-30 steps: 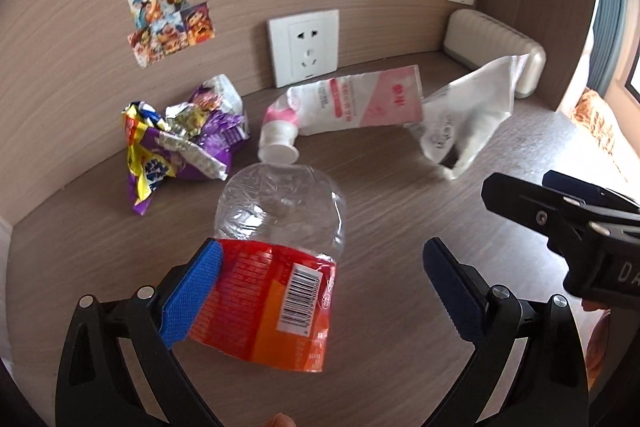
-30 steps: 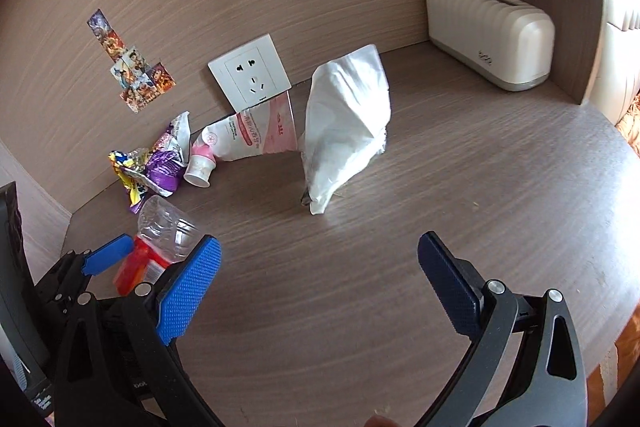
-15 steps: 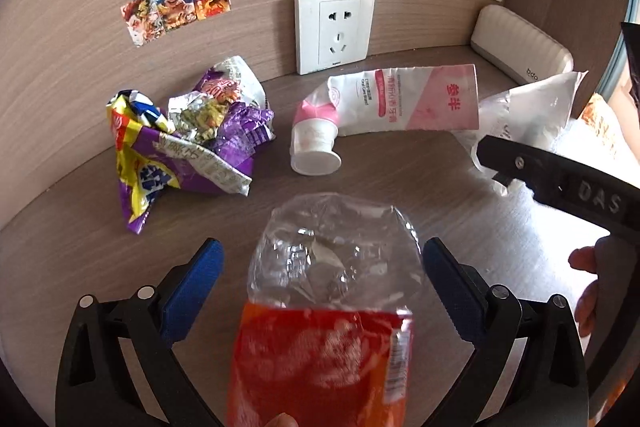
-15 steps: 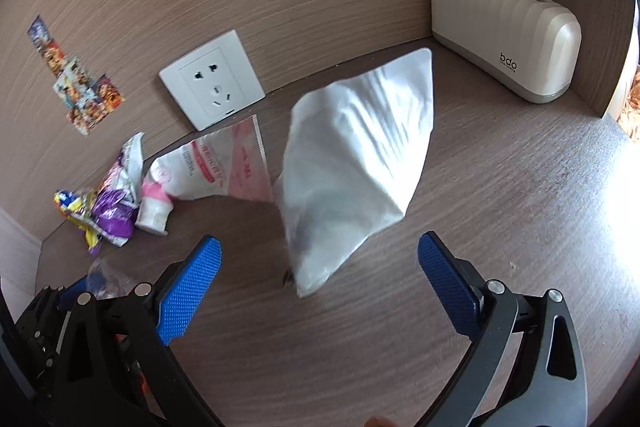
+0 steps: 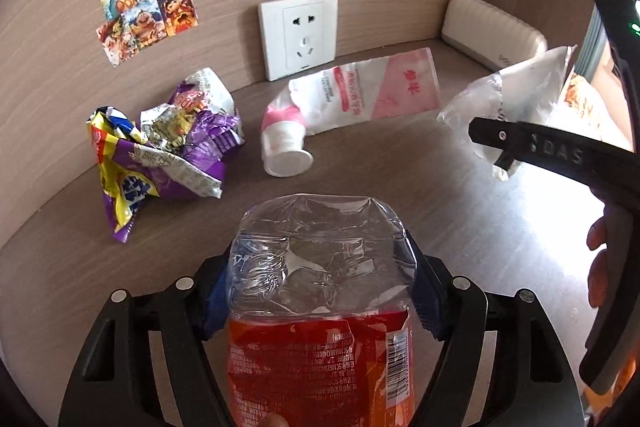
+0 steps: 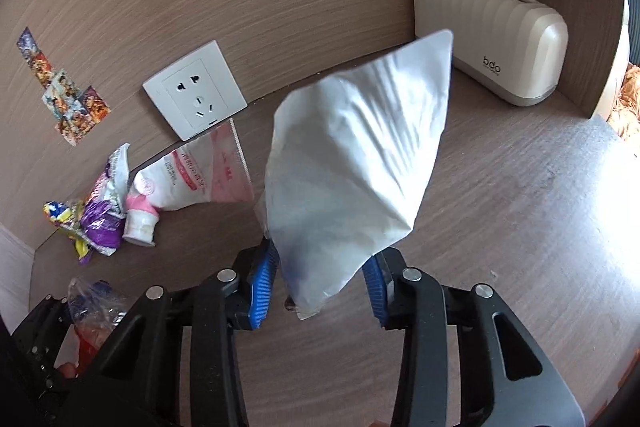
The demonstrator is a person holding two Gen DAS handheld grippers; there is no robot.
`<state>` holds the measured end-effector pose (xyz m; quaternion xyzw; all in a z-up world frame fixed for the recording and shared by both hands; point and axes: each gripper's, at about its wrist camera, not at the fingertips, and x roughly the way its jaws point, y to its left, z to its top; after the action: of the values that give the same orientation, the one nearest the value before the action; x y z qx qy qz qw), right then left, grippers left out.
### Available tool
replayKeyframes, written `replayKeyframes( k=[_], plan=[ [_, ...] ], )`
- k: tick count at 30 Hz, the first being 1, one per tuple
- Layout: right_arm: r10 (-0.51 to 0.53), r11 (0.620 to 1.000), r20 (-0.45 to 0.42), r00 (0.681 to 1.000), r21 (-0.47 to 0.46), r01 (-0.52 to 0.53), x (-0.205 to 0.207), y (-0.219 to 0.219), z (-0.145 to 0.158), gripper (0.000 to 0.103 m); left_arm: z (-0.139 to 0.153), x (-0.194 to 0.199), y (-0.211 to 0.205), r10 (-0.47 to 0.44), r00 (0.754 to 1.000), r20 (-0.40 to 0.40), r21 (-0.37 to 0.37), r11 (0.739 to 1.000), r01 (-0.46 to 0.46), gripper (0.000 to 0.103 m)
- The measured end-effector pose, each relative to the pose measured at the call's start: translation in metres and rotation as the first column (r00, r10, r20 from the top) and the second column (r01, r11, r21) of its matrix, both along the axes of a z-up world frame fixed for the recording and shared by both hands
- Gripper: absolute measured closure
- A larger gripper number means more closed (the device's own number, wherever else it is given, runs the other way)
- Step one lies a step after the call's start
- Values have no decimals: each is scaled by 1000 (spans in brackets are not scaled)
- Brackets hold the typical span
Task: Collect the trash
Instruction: 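Carry bottle and tissue to the white bin and open both grippers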
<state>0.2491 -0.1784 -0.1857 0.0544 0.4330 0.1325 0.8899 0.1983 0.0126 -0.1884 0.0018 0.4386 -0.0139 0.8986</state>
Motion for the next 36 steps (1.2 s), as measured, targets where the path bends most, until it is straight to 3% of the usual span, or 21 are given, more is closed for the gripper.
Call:
replayKeyframes(
  k=[9,18,28,36],
  plan=[
    [16,1000,82,997,-25,-14,-66,-24,36,62,38,-31,-23,-34,997,63,-11,999,35,31],
    [-99,992,118,988,-67,107,-131,-85,59,62,60,-59,-103,-204,974,97,-32,978,208,31],
    [-336,936,91,937,-79,343,-209,-182,58,62,60,-96,-216,-442,893,88,-31,894,446,31],
    [-475,875,59,878,-76,478,-256,-231,49,62,51,-131,-288,-594,803,56,-20,803,595,31]
  ],
)
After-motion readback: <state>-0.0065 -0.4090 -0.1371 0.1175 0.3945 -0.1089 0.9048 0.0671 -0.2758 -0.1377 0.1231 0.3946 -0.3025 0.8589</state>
